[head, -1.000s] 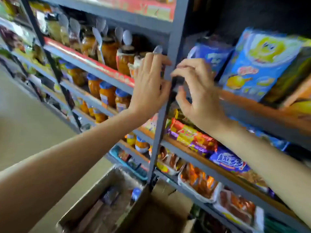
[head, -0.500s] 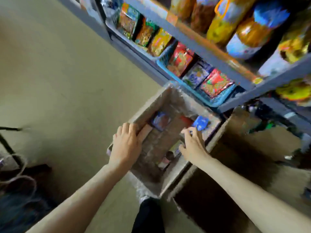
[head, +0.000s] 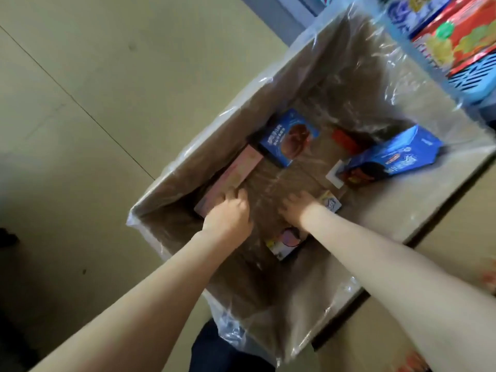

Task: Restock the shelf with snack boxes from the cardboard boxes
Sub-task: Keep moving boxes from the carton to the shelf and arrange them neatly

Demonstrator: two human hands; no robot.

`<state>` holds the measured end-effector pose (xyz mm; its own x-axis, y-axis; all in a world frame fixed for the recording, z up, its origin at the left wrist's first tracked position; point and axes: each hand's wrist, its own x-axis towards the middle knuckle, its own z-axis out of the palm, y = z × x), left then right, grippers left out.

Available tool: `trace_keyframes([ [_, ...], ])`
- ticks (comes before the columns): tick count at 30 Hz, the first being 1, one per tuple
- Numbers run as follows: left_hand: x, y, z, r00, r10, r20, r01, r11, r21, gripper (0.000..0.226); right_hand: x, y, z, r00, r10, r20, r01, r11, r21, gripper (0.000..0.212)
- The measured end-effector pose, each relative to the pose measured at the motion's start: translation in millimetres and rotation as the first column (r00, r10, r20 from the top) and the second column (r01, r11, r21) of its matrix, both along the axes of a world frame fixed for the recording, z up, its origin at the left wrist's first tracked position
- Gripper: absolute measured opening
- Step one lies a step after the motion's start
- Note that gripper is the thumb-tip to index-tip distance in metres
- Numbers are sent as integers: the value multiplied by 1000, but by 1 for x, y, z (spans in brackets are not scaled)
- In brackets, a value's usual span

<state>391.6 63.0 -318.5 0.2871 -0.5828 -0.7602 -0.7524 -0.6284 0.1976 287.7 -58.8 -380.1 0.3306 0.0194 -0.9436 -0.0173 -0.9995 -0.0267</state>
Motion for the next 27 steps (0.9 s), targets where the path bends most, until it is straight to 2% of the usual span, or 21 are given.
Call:
trace_keyframes([
  [5, -12, -13, -39, 996, 89, -30, -87, 993, 77, 60, -16, 51, -50, 974, 198, 114, -207, 976, 72, 64],
  [8, -22, -14, -53, 989, 127, -76, -119, 988, 95, 62, -24, 71, -72, 915, 371, 162, -379, 925, 22, 58],
  [9, -24, -13, -54, 988, 132, -80, -125, 988, 87, 61, -24, 71, -72, 914, 366, 172, -375, 927, 20, 55],
  [11, -23, -10, -50, 989, 133, -66, -129, 989, 67, 60, -11, 61, -53, 954, 210, 212, -227, 972, 58, 50],
  [13, -23, -7, -39, 989, 143, -40, -141, 989, 50, 60, 11, 42, -20, 959, -91, 268, 56, 990, 133, 50],
  [14, -24, -7, -29, 988, 154, -33, -152, 987, 43, 61, 21, 31, -4, 928, -237, 287, 189, 964, 185, 52],
  [15, -24, -9, -19, 985, 167, -30, -166, 986, 34, 62, 31, 18, 14, 896, -321, 307, 259, 939, 226, 55],
  [17, -26, -23, 13, 961, 266, -78, -267, 964, -3, 66, 44, -10, 53, 862, -383, 333, 300, 914, 274, 62],
  [18, -26, -34, 33, 913, 377, -152, -387, 922, -34, 70, 45, -24, 74, 842, -421, 337, 332, 897, 292, 65],
  [20, -26, -58, 79, 720, 586, -373, -647, 760, -54, 78, 40, -51, 130, 770, -541, 338, 424, 830, 362, 64],
  [21, -27, -69, 104, 632, 621, -463, -723, 688, -66, 83, 35, -64, 161, 713, -607, 351, 471, 786, 401, 60],
  [22, -30, -79, 129, 599, 608, -521, -748, 657, -94, 87, 25, -76, 194, 642, -667, 378, 511, 740, 437, 52],
  [25, -43, -106, 208, 702, 502, -505, -657, 730, -187, 91, -16, -111, 298, 472, -758, 450, 601, 650, 465, 36],
  [27, -58, -127, 276, 738, 430, -520, -602, 768, -220, 75, -48, -134, 374, 441, -772, 458, 638, 629, 444, 46],
])
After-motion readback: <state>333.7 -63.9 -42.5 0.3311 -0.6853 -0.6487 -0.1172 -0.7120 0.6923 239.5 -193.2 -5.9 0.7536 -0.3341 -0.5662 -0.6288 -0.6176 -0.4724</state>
